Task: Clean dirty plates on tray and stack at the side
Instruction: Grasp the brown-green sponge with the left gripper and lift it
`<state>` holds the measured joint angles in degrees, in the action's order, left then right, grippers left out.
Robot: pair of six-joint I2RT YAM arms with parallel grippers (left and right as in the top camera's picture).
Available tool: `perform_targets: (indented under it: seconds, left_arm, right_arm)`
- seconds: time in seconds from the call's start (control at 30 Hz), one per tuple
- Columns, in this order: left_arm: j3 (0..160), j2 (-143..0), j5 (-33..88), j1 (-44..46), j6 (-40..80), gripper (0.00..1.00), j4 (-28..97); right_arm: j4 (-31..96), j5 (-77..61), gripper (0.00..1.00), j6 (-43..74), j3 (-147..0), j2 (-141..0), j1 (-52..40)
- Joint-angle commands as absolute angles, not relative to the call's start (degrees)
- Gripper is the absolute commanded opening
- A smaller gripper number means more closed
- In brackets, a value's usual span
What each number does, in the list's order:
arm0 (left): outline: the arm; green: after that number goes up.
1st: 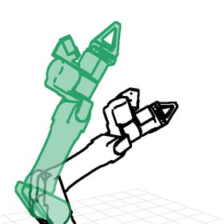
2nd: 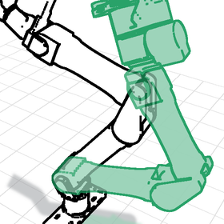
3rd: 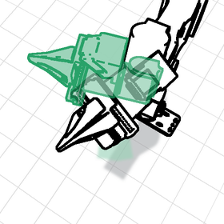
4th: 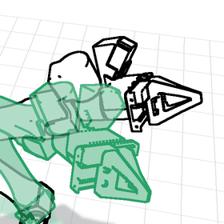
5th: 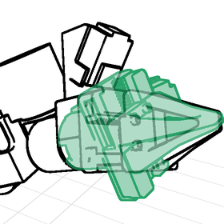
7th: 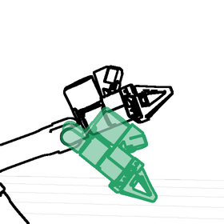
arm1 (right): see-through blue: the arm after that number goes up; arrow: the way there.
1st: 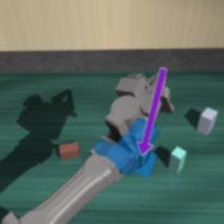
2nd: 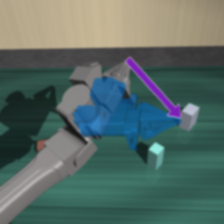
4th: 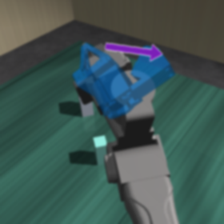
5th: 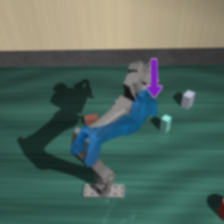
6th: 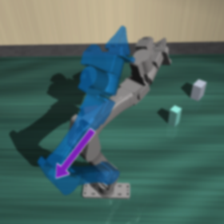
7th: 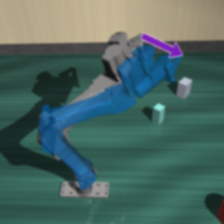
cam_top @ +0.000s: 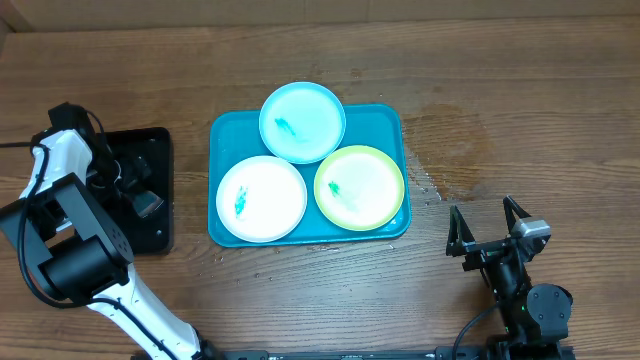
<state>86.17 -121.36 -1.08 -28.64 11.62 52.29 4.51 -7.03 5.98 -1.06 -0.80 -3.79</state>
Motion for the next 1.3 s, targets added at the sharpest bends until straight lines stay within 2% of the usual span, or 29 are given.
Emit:
perform_targets:
  seconds: [0.0, 0.1, 0.17, 0.2, 0.23, 0.27, 0.3, 0.43, 0.47, 0.5, 0.53, 0.8, 0.83, 0.9, 0.93, 1.07, 1.1, 1.17, 1.2, 1.23, 1.27]
  left_arm:
    - [86.0, -123.8, -0.6, -28.9, 11.2, 1.0, 55.1]
    - [86.0, -123.8, 1.4, -28.8, 11.2, 1.0, 56.6]
    - [86.0, -123.8, 1.6, -28.8, 11.2, 0.82, 57.0]
    - [86.0, -123.8, 1.6, -28.9, 11.2, 0.61, 57.1]
    - [86.0, -123.8, 1.5, -28.9, 11.2, 0.44, 57.2]
    - [86.0, -123.8, 1.5, -28.9, 11.1, 0.19, 57.2]
    - [86.0, -123.8, 1.5, -28.9, 11.2, 0.04, 57.2]
    - [86.0, -123.8, 1.5, -28.9, 11.2, 0.05, 57.2]
    - [86.0, -123.8, 1.5, -28.9, 11.2, 0.3, 57.4]
    - [86.0, -123.8, 1.6, -28.8, 11.2, 0.77, 58.2]
    - [86.0, -123.8, 1.6, -28.8, 11.2, 1.0, 58.8]
    - [86.0, -123.8, 1.6, -28.8, 11.2, 0.99, 64.4]
    - [86.0, -123.8, 1.5, -28.8, 11.1, 0.96, 64.6]
    - [86.0, -123.8, 1.5, -28.8, 11.1, 0.83, 64.5]
    - [86.0, -123.8, 1.3, -28.9, 11.1, 0.73, 64.5]
    - [86.0, -123.8, 0.8, -28.9, 11.1, 0.08, 64.0]
    - [86.0, -123.8, 0.6, -28.9, 11.1, 0.04, 63.8]
    - [86.0, -123.8, -0.2, -28.9, 11.1, 0.04, 63.5]
    - [86.0, -123.8, -0.9, -28.9, 11.1, 0.11, 63.4]
    - [86.0, -123.8, -1.6, -28.9, 11.1, 0.35, 63.1]
    - [86.0, -123.8, -2.2, -28.9, 11.1, 0.76, 62.8]
  right_arm:
    - [4.2, -6.5, 1.0, 6.0, -0.4, -0.3, -3.7]
    - [4.2, -6.5, 1.0, 6.0, -0.4, -0.3, -3.7]
    - [4.2, -6.5, 1.0, 6.0, -0.4, -0.3, -3.7]
    - [4.2, -6.5, 1.0, 6.0, -0.4, -0.3, -3.7]
    - [4.2, -6.5, 1.0, 6.0, -0.4, -0.3, -3.7]
    - [4.2, -6.5, 1.0, 6.0, -0.4, -0.3, -3.7]
    - [4.2, -6.5, 1.0, 6.0, -0.4, -0.3, -3.7]
    - [4.2, -6.5, 1.0, 6.0, -0.5, -0.3, -3.7]
    - [4.2, -6.5, 1.0, 6.0, -0.5, -0.3, -3.7]
    - [4.2, -6.5, 1.0, 6.0, -0.4, -0.3, -3.7]
    - [4.2, -6.5, 1.0, 6.0, -0.4, -0.3, -3.7]
    - [4.2, -6.5, 1.0, 6.0, -0.4, -0.3, -3.7]
    - [4.2, -6.5, 1.0, 6.0, -0.4, -0.3, -3.7]
    - [4.2, -6.5, 1.0, 6.0, -0.4, -0.3, -3.7]
    - [4.2, -6.5, 1.0, 6.0, -0.4, -0.3, -3.7]
    - [4.2, -6.5, 1.0, 6.0, -0.4, -0.3, -3.7]
    - [4.2, -6.5, 1.0, 6.0, -0.4, -0.3, -3.7]
    - [4.2, -6.5, 1.0, 6.0, -0.5, -0.3, -3.7]
    - [4.2, -6.5, 1.0, 6.0, -0.4, -0.3, -3.7]
    - [4.2, -6.5, 1.0, 6.0, -0.4, -0.3, -3.7]
    - [4.2, -6.5, 1.0, 6.0, -0.4, -0.3, -3.7]
